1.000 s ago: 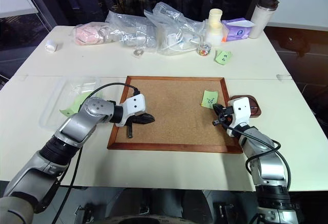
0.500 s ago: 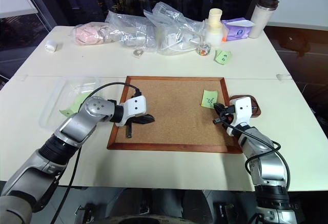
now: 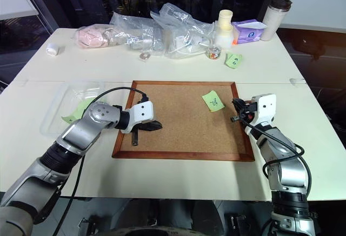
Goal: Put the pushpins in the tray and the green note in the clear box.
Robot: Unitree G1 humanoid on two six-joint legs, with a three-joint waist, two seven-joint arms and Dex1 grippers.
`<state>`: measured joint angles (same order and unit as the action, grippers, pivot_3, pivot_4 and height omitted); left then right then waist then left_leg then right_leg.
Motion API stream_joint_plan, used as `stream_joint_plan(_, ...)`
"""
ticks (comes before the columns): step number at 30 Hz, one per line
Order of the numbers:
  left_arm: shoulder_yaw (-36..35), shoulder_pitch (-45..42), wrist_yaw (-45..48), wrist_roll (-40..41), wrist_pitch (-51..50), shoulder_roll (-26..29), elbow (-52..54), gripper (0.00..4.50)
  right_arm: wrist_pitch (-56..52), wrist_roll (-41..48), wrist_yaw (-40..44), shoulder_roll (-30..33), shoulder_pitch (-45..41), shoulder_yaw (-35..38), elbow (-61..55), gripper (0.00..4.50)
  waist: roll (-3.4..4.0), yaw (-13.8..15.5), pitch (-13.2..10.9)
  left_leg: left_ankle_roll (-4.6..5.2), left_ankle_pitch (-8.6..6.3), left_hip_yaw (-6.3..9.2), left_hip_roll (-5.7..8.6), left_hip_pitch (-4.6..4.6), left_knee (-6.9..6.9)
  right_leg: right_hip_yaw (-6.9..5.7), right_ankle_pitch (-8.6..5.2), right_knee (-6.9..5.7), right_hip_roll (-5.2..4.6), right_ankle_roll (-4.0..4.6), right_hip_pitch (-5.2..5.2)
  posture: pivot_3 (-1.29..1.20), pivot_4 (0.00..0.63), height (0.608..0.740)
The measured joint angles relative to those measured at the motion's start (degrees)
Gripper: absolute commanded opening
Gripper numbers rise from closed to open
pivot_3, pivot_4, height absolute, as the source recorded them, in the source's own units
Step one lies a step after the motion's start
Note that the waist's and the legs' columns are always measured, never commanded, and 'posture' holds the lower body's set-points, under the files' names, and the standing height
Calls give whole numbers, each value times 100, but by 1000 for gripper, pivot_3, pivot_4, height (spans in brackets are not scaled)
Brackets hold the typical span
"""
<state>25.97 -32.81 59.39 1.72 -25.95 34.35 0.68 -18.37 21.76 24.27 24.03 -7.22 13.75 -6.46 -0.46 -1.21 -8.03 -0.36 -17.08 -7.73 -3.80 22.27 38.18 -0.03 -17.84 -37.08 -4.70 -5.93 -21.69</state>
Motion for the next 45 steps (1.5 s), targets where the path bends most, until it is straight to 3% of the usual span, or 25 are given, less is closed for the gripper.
stream_joint_plan(13, -9, 27, -8, 0, -2, 33, 20, 0, 26, -357, -513, 386, 378, 799, 541, 112, 7, -27, 5, 0, 0, -1, 0, -5, -5, 3, 0, 1, -1, 3, 1, 0, 150, 735)
stream_joint_plan(16, -8, 27, -8, -2, -3, 33, 19, 0, 50, -369, -429, 388, 356, 772, 733, 960, 15, -35, 10, 0, 0, -1, 0, -5, -5, 3, 0, 1, -1, 3, 2, 0, 150, 735)
stream_joint_plan(23, -6, 25, -5, -2, -3, 33, 18, 0, 208, -371, -225, 426, 183, 722, 1042, 4397, 17, -39, 12, 0, 0, -1, 0, -5, -5, 2, 0, 1, 0, 2, 2, 0, 150, 735)
stream_joint_plan(34, -19, 53, -9, -2, -12, 54, 35, 0, 231, -209, -202, 378, 181, 768, 849, 4459, 26, -78, 18, -1, 0, 0, 0, -5, -6, 2, 0, 1, -1, 2, 3, 0, 150, 735)
stream_joint_plan(41, -20, 57, -12, -2, -13, 58, 36, 0, -543, 920, -360, 40, -33, 1209, 374, 4459, 30, -93, 21, -1, 0, 2, -1, -5, -7, 2, 0, 2, -5, 2, 5, 0, 150, 735)
stream_joint_plan(45, -26, 58, -3, -1, -13, 77, 36, 0, -851, 1095, -298, 97, 22, 1115, 4, 4459, 32, -107, 22, 0, 0, 2, -1, -5, -9, 2, 0, 2, -8, 4, 4, 0, 150, 735)
